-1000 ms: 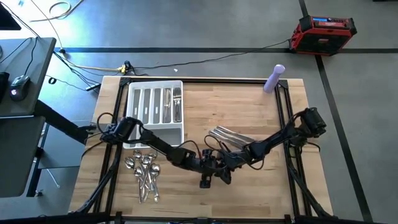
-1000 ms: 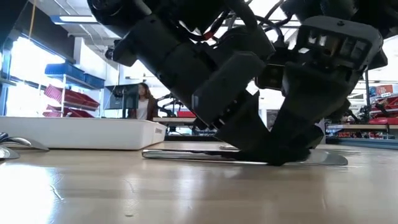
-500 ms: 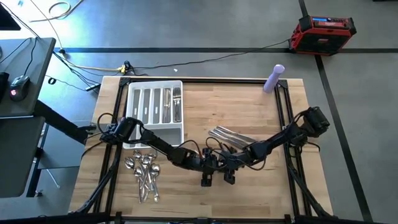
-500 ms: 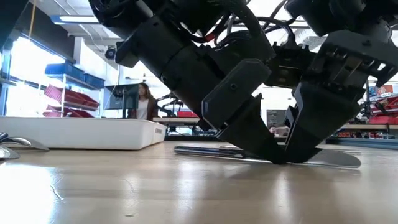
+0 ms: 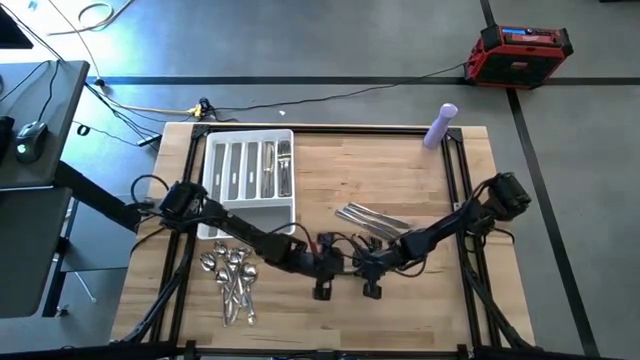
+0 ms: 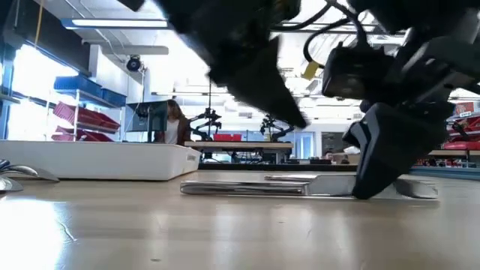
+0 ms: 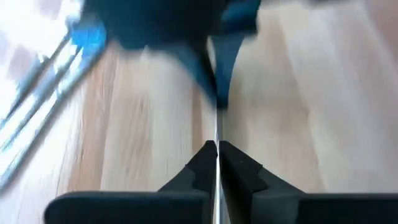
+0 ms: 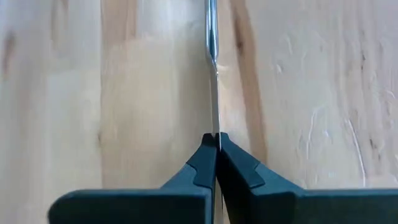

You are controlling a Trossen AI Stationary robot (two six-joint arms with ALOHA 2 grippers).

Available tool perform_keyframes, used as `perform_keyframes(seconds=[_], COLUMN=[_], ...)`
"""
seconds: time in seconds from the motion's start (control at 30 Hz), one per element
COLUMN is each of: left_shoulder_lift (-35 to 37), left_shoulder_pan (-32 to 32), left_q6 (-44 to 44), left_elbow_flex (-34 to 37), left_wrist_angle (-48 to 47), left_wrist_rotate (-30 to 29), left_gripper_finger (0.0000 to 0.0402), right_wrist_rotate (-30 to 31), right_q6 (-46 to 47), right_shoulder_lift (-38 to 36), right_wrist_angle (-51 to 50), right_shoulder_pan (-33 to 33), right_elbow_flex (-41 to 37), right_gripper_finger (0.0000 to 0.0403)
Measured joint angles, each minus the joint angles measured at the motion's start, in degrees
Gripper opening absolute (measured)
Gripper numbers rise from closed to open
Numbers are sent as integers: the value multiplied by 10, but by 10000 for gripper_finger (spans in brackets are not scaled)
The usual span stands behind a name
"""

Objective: Sort silverware
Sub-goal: Put the knife in the silverware tray

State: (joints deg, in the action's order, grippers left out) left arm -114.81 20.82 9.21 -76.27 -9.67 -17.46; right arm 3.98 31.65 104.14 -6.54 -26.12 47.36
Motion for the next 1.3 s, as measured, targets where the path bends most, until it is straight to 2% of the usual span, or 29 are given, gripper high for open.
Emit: perform_keyframes(seconds=[0.13, 0.37, 0.5, 0.63, 0.8, 0.87, 0.97, 1.13, 1.23, 1.3], left_shoulder_lift=[-7, -35, -48, -51, -52, -52, -52, -53, -45, -36], left_shoulder_pan=[6, 2, -5, -8, -9, -9, -9, -9, -8, -9], left_q6=[17, 27, 25, 26, 27, 30, 29, 34, 42, 47], left_elbow_flex=[15, 43, 43, 43, 43, 43, 43, 44, 45, 45], left_wrist_angle=[-23, 6, 13, 12, 13, 11, 7, 6, 6, -3], left_wrist_rotate=[0, 18, 51, 60, 60, 49, 47, 40, 19, 8], left_gripper_finger=[41, 135, 149, 119, 21, 13, 13, 5, 3, 2], right_wrist_rotate=[35, 73, 83, 87, 91, 91, 103, 140, 216, 331], right_q6=[-19, -36, -32, -32, -18, -10, -12, -48, -24, -3], right_shoulder_lift=[3, 4, 4, 4, 3, 3, 4, 7, 7, 6], right_wrist_angle=[-72, -95, -99, -98, -93, -93, -91, -154, -319, -415], right_shoulder_pan=[-9, -13, -13, -12, -12, -12, -20, -32, -40, -59], right_elbow_flex=[41, 57, 53, 53, 52, 52, 53, 94, 169, 218], right_gripper_finger=[0, 0, 0, 0, 1, 8, 42, 136, 181, 195])
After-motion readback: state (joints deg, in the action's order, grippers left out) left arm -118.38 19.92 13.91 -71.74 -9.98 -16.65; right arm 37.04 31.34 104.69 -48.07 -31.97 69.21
